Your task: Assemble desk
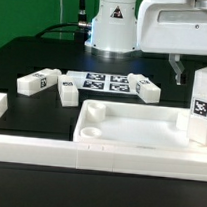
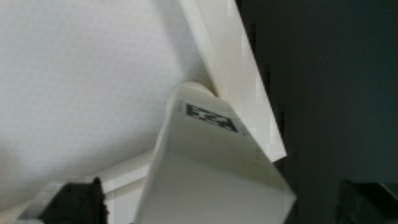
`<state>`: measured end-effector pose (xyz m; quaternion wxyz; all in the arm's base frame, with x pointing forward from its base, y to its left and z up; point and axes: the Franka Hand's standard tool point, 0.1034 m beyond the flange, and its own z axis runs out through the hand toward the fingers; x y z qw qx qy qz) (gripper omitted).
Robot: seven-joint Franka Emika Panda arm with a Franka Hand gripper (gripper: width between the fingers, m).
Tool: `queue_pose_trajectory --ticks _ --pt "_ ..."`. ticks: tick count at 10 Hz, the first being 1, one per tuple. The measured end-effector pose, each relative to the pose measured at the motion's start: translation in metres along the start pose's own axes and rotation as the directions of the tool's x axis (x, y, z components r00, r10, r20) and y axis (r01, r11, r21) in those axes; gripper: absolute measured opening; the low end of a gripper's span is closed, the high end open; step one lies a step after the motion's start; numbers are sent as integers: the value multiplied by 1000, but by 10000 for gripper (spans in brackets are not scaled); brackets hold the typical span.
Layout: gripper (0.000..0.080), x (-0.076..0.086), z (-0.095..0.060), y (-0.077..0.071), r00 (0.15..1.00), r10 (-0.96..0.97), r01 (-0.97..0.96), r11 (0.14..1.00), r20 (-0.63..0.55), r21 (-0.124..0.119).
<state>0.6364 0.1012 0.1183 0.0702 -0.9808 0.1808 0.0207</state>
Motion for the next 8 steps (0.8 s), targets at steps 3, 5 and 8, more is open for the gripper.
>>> queue_pose_trajectory --ticks 3,5,8 --pt "649 0 1 1 956 -292 292 956 -4 -39" --pt "649 0 1 0 895 -445 445 893 3 -64" --pt "649 0 1 2 775 -631 631 773 19 -65"
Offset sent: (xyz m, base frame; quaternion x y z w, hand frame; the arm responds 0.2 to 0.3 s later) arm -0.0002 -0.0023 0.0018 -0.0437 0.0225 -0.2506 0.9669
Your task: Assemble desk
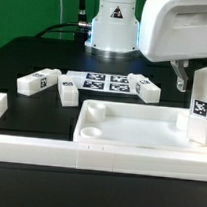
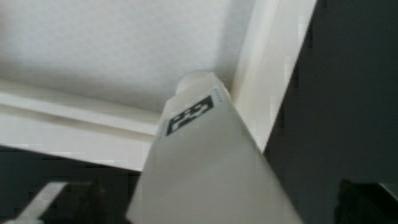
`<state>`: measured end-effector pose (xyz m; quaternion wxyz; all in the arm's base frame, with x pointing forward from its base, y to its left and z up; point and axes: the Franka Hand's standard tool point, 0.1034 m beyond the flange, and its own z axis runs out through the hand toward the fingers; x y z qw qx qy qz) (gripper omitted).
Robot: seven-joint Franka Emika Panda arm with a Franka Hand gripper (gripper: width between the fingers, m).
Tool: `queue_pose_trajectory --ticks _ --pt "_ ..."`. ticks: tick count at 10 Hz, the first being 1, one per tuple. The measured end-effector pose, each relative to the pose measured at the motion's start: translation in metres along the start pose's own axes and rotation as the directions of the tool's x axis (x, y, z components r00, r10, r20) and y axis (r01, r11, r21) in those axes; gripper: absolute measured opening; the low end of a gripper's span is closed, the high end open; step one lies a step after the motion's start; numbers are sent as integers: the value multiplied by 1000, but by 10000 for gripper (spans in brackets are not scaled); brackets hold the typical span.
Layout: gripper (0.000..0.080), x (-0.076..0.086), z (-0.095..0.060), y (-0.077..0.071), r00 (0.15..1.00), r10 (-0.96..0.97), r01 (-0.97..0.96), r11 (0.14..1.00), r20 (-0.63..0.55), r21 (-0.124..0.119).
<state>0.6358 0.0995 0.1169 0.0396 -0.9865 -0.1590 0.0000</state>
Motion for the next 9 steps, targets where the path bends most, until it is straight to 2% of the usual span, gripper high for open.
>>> queue_pose_trajectory --ticks 4,6,8,9 --pt "649 -2 3 3 961 -276 276 961 6 -1" --pt "649 -3 4 3 953 -303 303 953 8 -2" --pt "382 -3 4 4 953 -303 303 953 9 -2" --pt "382 -3 5 4 953 -303 303 953 9 -2"
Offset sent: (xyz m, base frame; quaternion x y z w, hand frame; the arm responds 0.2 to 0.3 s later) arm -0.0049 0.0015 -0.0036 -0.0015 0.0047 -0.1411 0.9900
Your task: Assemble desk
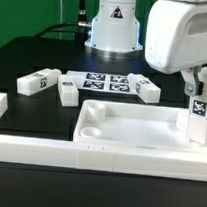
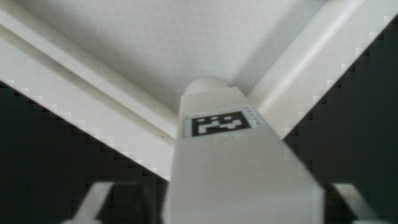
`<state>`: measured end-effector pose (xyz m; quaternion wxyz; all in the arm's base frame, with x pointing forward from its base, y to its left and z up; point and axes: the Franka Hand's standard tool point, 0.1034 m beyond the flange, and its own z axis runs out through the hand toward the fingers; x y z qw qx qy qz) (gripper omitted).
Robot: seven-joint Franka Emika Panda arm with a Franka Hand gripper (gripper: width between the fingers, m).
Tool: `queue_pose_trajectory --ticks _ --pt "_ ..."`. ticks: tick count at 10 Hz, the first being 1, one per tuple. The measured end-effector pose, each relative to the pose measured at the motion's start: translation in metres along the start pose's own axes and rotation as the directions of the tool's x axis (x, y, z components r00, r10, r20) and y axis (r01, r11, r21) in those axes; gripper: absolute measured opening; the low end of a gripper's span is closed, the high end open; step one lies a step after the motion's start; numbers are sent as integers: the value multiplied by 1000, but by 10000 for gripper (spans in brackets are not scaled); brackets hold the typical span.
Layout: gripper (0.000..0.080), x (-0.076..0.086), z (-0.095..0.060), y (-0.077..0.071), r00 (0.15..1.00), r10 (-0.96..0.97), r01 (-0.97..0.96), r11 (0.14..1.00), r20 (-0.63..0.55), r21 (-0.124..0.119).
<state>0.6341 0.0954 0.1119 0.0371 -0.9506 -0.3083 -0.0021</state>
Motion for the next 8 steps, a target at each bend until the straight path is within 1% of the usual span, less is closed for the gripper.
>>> queue_pose_trajectory --ticks 1,4,5,6,8 --pt "287 0 0 0 1000 10 -10 1000 0 0" --pt "288 0 1 0 999 50 -50 999 -1 3" --pt "288 0 0 3 990 138 -138 990 -10 20" --pt "288 0 0 4 967 255 -254 967 -11 28" --pt "288 1 0 3 903 429 -428 903 -6 34"
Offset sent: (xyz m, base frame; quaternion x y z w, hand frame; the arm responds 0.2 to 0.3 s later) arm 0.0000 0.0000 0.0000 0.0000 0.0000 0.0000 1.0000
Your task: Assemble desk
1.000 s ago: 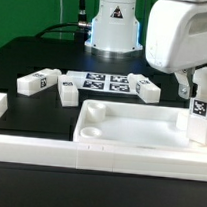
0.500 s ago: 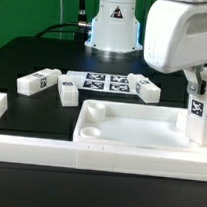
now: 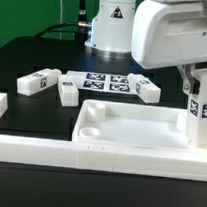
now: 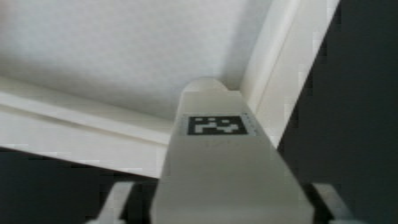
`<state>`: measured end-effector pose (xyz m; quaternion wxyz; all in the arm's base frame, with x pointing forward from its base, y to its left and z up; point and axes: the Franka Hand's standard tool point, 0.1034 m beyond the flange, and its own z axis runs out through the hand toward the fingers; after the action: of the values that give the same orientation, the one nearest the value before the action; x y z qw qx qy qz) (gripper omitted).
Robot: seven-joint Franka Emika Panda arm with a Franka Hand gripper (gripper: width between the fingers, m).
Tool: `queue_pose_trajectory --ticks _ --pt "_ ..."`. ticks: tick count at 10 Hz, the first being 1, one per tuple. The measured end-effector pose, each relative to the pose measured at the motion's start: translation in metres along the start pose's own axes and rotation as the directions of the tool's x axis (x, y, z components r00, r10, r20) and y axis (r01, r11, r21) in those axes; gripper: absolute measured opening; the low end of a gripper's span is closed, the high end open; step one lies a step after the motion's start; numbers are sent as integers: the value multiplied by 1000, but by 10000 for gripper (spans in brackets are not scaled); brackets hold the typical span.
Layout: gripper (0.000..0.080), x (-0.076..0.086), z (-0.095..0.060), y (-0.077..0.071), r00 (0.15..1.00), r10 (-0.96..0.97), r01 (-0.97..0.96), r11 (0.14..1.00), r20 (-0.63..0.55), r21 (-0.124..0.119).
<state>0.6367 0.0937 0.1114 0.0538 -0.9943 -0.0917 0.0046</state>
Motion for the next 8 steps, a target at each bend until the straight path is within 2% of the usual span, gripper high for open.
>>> queue_pose_trajectory --ticks 4,8 --pt "290 0 0 -2 961 277 -277 961 0 1" --pt "290 0 0 -2 878 479 -479 878 1 2"
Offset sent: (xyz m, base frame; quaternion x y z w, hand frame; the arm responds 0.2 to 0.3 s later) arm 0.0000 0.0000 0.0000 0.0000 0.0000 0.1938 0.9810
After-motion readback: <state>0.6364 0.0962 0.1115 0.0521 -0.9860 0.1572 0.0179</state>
